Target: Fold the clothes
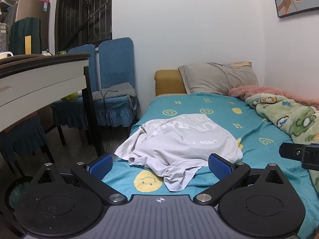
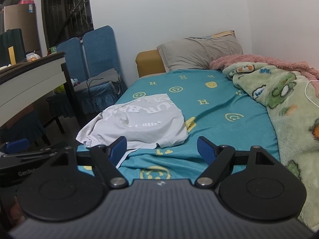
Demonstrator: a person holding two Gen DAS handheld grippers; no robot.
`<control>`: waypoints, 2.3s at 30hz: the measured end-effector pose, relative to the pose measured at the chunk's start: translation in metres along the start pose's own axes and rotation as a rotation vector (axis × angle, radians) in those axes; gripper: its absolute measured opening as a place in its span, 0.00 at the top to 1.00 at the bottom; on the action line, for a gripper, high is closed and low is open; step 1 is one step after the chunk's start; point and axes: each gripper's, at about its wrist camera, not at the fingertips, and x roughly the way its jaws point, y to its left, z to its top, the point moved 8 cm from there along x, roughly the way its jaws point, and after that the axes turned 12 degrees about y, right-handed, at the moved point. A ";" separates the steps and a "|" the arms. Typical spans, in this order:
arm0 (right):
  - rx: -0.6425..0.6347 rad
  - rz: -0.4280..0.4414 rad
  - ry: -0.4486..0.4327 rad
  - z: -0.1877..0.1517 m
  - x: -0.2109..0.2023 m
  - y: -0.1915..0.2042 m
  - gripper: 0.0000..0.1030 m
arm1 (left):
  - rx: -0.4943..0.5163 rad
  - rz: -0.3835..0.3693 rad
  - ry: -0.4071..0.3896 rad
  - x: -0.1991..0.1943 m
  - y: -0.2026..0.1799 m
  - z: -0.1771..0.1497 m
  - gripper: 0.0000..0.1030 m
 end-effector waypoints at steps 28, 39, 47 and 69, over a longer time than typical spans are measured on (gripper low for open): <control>-0.094 0.136 0.331 0.034 0.209 -0.009 0.35 | -0.100 -0.065 0.123 0.067 0.049 -0.001 0.00; -0.482 0.122 0.372 0.012 0.236 -0.001 0.43 | -0.106 -0.093 0.223 0.104 0.041 -0.016 0.00; -0.633 0.046 0.307 0.001 0.256 0.010 0.43 | -0.077 -0.110 0.250 0.111 0.029 -0.023 0.00; -0.381 0.098 -0.187 0.110 0.113 0.024 0.89 | 0.061 -0.117 0.111 0.107 0.001 -0.013 0.00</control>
